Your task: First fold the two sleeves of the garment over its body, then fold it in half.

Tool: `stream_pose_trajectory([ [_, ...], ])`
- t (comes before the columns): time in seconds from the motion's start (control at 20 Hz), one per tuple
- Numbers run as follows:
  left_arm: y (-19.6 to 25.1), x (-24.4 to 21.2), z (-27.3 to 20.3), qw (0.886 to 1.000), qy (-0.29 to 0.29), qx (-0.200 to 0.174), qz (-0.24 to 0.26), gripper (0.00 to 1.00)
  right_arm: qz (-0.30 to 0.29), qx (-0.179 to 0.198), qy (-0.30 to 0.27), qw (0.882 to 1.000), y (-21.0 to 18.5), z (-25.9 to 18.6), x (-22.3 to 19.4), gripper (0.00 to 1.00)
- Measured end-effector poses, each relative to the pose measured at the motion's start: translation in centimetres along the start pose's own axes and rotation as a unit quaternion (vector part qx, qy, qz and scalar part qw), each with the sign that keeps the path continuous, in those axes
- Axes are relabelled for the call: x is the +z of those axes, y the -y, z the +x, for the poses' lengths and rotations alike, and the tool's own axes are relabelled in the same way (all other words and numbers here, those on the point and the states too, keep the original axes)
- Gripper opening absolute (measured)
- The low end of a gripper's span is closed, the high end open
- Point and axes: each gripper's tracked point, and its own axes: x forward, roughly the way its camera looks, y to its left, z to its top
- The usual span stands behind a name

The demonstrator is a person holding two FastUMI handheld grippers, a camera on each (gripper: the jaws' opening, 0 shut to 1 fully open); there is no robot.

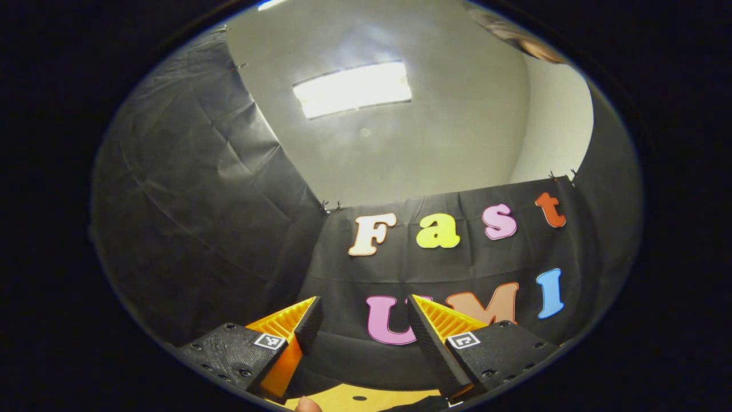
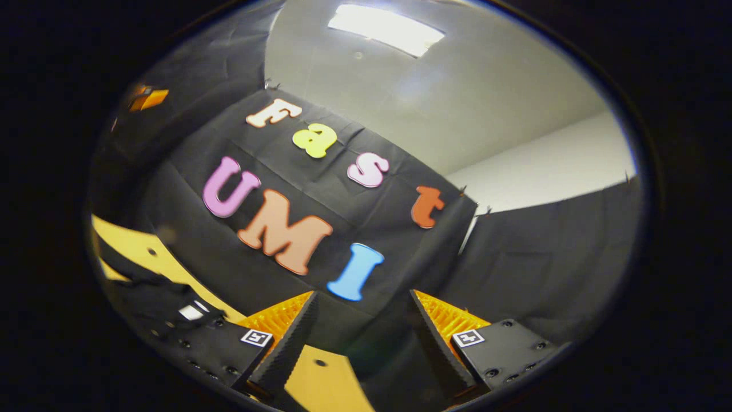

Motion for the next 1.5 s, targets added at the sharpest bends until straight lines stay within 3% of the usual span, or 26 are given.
stream_pose_trajectory([
  [0.05,0.1,-0.1,-0.1,1.000,-0.002,0.000,-0.007,0.86,0.017,0.000,0.007,1.000,0.3,0.6,0.5,0.94],
  [0.1,0.1,-0.1,0.0,1.000,-0.005,0.001,-0.013,0.86,0.020,-0.007,0.021,1.000,1.3,0.9,1.6,1.00],
  [0.25,-0.9,0.8,0.1,1.000,0.001,0.016,-0.008,0.88,0.033,-0.085,0.087,0.992,5.8,0.7,5.6,0.98],
  [0.3,-1.1,0.9,0.1,1.000,0.004,0.020,-0.005,0.89,0.053,-0.091,0.118,0.987,6.5,0.4,7.1,1.00],
  [0.5,-0.1,0.3,-0.4,1.000,-0.004,0.010,-0.025,0.92,0.196,-0.014,0.178,0.964,3.1,-1.6,9.0,0.94],
  [0.55,0.1,0.2,-0.4,1.000,-0.007,0.007,-0.027,0.93,0.228,0.005,0.173,0.958,2.6,-1.6,8.6,0.94],
  [0.6,0.4,0.1,-0.4,1.000,-0.008,0.004,-0.029,0.93,0.247,-0.001,0.154,0.957,3.1,-1.3,7.4,0.95],
  [0.75,1.2,-0.2,-0.8,0.999,-0.016,-0.008,-0.037,0.92,0.180,-0.049,0.086,0.979,4.9,-0.8,3.1,0.96],
  [0.9,1.7,-1.0,-1.0,0.997,-0.030,-0.010,-0.064,0.92,0.149,-0.041,0.047,0.987,3.1,-1.2,1.8,1.00],
  [1.05,1.7,-1.8,-1.4,0.996,-0.046,-0.009,-0.071,0.92,0.181,-0.014,0.031,0.983,1.7,-1.5,1.0,0.98],
  [1.5,0.9,-3.0,-1.7,0.995,-0.068,0.004,-0.068,0.91,0.217,-0.009,-0.072,0.974,2.2,-0.3,-5.6,0.98],
])
